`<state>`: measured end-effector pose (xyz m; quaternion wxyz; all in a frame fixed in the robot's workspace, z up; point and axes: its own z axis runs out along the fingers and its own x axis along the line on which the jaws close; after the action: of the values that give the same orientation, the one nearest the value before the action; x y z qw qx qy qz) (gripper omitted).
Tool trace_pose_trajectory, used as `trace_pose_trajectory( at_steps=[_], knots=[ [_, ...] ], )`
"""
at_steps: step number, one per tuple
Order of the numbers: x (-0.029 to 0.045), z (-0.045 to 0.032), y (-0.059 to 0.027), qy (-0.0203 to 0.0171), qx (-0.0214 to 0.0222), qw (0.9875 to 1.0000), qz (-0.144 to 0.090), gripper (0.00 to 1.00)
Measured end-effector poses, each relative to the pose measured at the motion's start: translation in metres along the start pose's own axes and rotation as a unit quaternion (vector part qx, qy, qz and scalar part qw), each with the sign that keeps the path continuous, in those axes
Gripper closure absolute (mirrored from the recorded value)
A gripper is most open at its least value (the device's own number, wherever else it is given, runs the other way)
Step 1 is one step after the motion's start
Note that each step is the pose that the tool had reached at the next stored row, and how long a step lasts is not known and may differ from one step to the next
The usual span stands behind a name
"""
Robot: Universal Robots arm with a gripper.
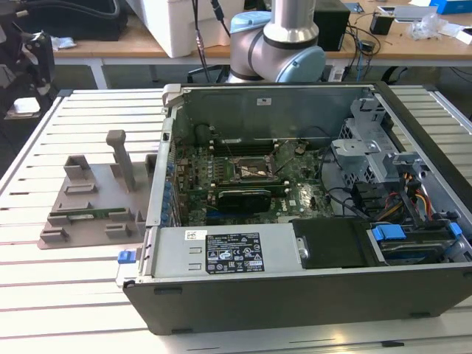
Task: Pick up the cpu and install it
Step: 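Pick up the cpu and move it towards the insertion slot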
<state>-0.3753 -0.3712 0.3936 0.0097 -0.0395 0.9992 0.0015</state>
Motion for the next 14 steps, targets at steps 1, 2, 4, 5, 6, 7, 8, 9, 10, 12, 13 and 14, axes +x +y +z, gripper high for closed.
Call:
trace_pose_trajectory(
  at_steps=[1,2,4,5,6,7,8,9,10,12,13,14],
  knots=[
    [-0.0068,0.0002,-0.0005,0.0021,-0.0023,1.0,0.0,0.45],
    [-0.0138,0.0003,-0.001,0.0043,-0.0043,1.0,0.0,0.45],
    [-0.0259,0.0006,-0.0021,0.0081,-0.0067,0.9999,0.0,0.45],
    [-0.0271,0.0007,-0.0021,0.0087,-0.0069,0.9999,0.0,0.45],
    [-0.0271,0.0006,-0.0021,0.0088,-0.0068,0.9999,0.0,0.45],
    [-0.0271,0.0006,-0.0021,0.0089,-0.0068,0.9999,0.0,0.45],
    [-0.0281,0.0006,-0.0022,0.0089,-0.0068,0.9999,0.0,0.45],
    [-0.0309,0.0006,-0.0024,0.0089,-0.0068,0.9999,0.0,0.45],
    [-0.0403,0.0009,-0.0031,0.0089,-0.0068,0.9999,0.0,0.45],
    [-0.0621,0.0014,-0.0049,0.0088,-0.0069,0.9999,0.0,0.45],
    [-0.0686,0.0015,-0.0053,0.0088,-0.0068,0.9999,0.0,0.45],
    [-0.0732,0.0016,-0.0058,0.0089,-0.0068,0.9999,0.0,0.45]
  ],
)
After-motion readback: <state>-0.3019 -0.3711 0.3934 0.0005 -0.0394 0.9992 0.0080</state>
